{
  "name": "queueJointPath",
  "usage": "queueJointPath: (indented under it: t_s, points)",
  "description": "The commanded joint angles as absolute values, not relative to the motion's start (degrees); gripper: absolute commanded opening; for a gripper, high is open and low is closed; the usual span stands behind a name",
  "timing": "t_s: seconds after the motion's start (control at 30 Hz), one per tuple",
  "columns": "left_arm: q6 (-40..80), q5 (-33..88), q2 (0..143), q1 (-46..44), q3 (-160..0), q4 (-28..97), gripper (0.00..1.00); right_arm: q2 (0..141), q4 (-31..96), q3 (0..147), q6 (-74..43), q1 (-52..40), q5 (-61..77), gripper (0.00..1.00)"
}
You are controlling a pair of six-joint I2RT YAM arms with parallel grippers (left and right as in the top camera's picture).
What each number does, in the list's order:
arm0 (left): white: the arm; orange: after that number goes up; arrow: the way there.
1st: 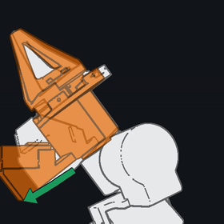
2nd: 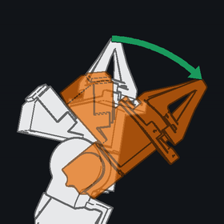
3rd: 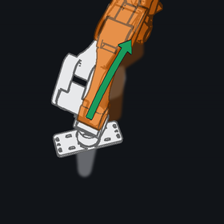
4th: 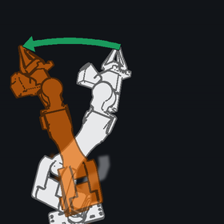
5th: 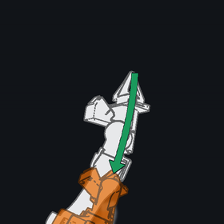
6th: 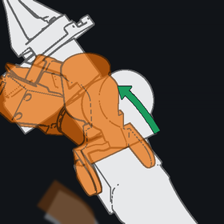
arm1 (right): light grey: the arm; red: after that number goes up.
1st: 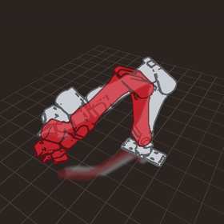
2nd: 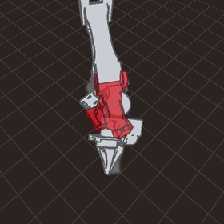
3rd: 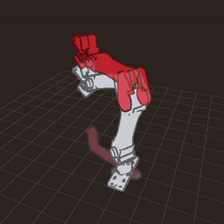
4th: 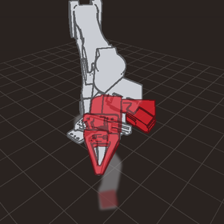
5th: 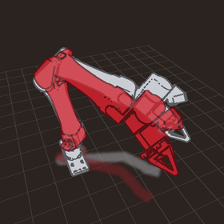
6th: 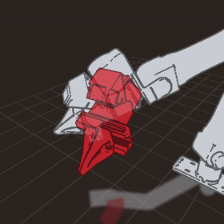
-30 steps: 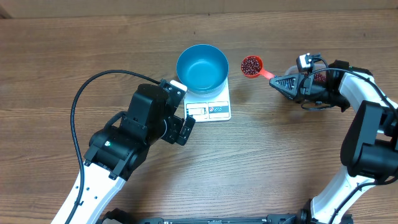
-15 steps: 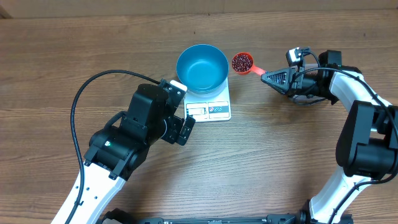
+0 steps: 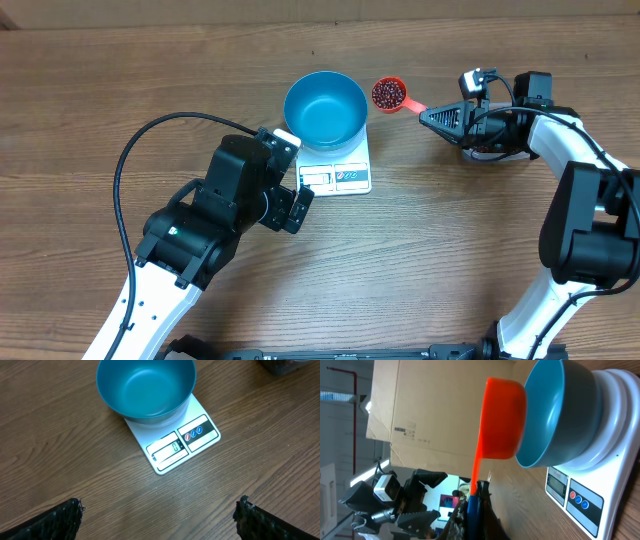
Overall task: Scoop item into bowl and weigh 150g on scale
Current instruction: 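Carry the filled cup left with the right gripper over the blue bowl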
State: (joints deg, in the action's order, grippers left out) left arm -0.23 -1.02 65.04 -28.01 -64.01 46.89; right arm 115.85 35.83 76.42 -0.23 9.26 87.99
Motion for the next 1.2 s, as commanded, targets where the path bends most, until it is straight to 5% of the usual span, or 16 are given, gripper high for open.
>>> queueJointPath:
  t_s: [0.0, 0.4, 1.17]
  points:
    - [-1.1, -0.2, 64.5, -27.7, -64.8, 46.7, 1.00, 116.1, 32.9, 76.6, -3.9, 7.9, 89.9, 0.04]
    - [-1.1, -0.2, 64.5, -27.7, -64.8, 46.7, 1.00, 116.1, 18.9, 76.6, -18.1, 3.0, 84.9, 0.04]
    - [-1.1, -0.2, 64.5, -27.7, -64.8, 46.7, 1.00, 116.1, 8.0, 76.6, -7.6, -3.3, 75.7, 0.04]
